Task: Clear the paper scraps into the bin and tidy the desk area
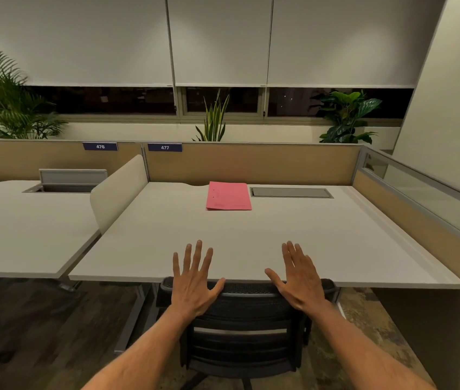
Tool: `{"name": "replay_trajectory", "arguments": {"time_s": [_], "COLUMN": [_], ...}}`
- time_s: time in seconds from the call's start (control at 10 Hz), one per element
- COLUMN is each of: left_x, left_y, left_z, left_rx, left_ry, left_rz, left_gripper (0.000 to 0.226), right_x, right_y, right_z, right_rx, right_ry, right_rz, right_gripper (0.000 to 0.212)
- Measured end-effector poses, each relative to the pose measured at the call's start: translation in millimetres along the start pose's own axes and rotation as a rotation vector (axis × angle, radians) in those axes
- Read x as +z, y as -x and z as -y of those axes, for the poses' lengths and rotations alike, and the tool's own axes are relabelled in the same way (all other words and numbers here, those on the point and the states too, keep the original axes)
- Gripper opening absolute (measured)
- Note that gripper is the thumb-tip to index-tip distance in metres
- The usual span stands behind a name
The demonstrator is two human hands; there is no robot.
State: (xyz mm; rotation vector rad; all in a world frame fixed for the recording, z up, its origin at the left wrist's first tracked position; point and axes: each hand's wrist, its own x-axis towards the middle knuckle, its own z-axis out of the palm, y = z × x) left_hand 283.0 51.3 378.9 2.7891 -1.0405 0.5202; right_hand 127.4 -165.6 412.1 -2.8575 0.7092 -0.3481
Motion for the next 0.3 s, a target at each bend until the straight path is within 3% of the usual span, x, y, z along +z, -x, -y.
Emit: {"name": "replay_trajectory", "arguments": {"time_s": [0.3], "left_x": [-7], "left_y": [-4], "left_z": [-18], "left_rx": [-0.077], "left_ry": [0.028], "left_rz": [-0.164], "left_gripper": [0.086], "right_x": [-4], "right_y": [2], "right_z": [10], "right_rx": [0.001], "right_ry": [0.097], "right_rz": [-0.092], "right_gripper": [0.088]}}
